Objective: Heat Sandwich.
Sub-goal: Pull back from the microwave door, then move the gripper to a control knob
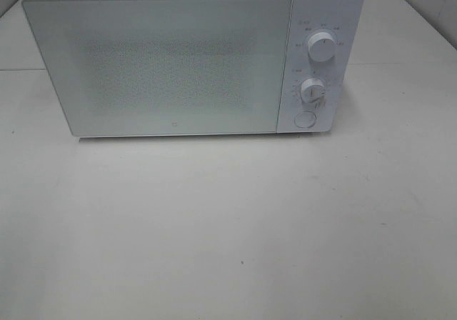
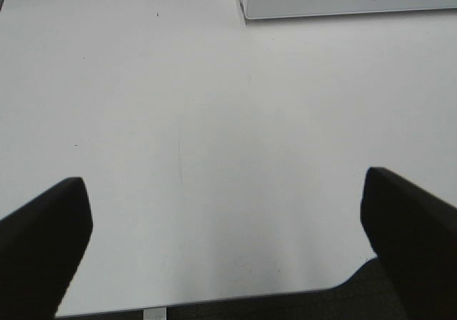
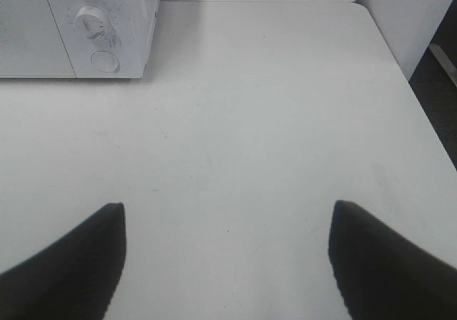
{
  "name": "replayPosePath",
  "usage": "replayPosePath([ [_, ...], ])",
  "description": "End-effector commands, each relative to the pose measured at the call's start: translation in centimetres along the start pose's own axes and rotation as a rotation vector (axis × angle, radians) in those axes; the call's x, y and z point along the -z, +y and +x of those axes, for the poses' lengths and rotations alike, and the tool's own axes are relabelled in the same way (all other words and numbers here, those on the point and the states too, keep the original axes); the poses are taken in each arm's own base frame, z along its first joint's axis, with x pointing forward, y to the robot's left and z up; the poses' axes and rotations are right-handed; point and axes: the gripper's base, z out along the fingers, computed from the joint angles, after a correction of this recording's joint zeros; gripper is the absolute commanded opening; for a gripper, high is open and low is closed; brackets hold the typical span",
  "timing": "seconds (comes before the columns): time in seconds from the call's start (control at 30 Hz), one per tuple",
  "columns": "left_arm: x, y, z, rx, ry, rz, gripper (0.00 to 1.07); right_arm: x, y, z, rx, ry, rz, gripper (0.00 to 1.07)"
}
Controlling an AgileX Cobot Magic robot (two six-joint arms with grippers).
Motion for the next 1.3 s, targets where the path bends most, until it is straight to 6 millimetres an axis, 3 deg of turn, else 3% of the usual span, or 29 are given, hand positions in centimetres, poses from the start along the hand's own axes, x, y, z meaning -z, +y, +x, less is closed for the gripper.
replayPosePath([
  [0.03, 0.5, -0.1, 0.3, 0.012, -0.040, 0.000, 0.98, 0.4, 0.0, 0.2, -0.001, -0.034, 0.002, 0.75],
  [0.37, 1.9, -0.2, 1.3, 0.010, -0.150, 0.007, 0.98, 0.4, 0.0, 0.2, -0.001, -0.034, 0.002, 0.75],
  [1.3, 1.9, -0.3, 1.3, 0.041, -0.149, -0.044, 0.98, 0.4, 0.0, 0.2, -0.001, -0.034, 0.002, 0.75],
])
